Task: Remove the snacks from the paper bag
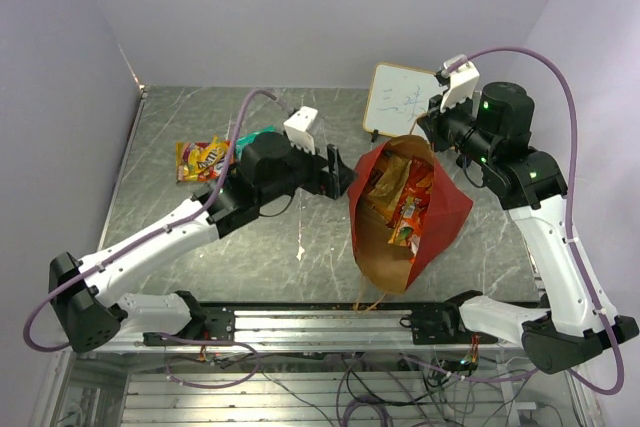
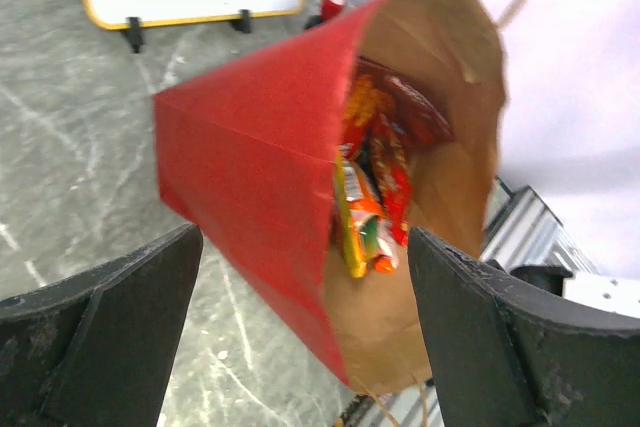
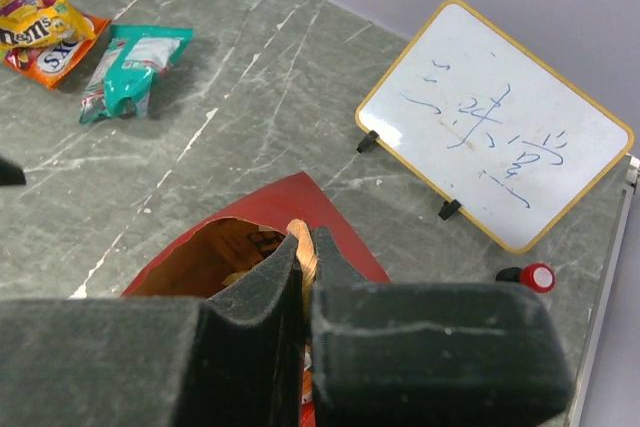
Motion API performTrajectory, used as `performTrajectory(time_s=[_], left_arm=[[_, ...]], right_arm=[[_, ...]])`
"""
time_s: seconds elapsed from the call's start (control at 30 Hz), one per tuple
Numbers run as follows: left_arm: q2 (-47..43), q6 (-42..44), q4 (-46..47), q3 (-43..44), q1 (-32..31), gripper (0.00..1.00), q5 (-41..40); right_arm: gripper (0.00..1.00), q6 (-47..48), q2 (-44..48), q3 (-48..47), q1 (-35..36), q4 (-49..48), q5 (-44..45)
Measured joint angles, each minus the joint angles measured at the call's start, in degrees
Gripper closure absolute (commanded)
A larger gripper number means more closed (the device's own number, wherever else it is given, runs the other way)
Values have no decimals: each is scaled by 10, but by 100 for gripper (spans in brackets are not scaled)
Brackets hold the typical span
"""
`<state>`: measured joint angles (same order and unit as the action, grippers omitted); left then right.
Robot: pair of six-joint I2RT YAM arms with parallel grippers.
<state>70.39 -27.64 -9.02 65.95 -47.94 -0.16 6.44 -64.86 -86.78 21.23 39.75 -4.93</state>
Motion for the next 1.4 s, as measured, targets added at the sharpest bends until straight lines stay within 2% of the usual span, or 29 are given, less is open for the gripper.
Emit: performTrajectory(time_s=[0.17,0.2,0.23,0.3,0.33,0.5,0.6,0.77,0.97,1.07,1.4], left_arm=[[-1,9,25,-5,-83,21,-42],[5,12,29,-4,-98,26,-49],[16,14,32,0,-115,35,-56],[44,15,35,10,-143,44,-63],[64,16,36,18,-157,47,-66],[155,17,38,38,-204,47,-78],[202,14,42,40,-225,53,-97],[290,-11,39,77,-250,50,-137],[376,-51,24,117,-258,30,-177],[401,-63,11,136,-258,24,-192],[426,-69,-40,197,-259,17,-231]], right_arm=[[100,-6,0,0,0,0,-3],[100,-7,0,0,0,0,-3],[100,-8,0,0,0,0,-3],[100,-11,0,0,0,0,-3],[100,-11,0,0,0,0,-3],[100,-13,0,-8,0,11,-5],[100,-13,-4,-16,0,20,-7],[100,-1,-12,-28,0,35,-12],[100,16,-14,-40,0,54,-16],[100,21,-13,-40,0,56,-18],[100,33,-7,-40,0,63,-19]])
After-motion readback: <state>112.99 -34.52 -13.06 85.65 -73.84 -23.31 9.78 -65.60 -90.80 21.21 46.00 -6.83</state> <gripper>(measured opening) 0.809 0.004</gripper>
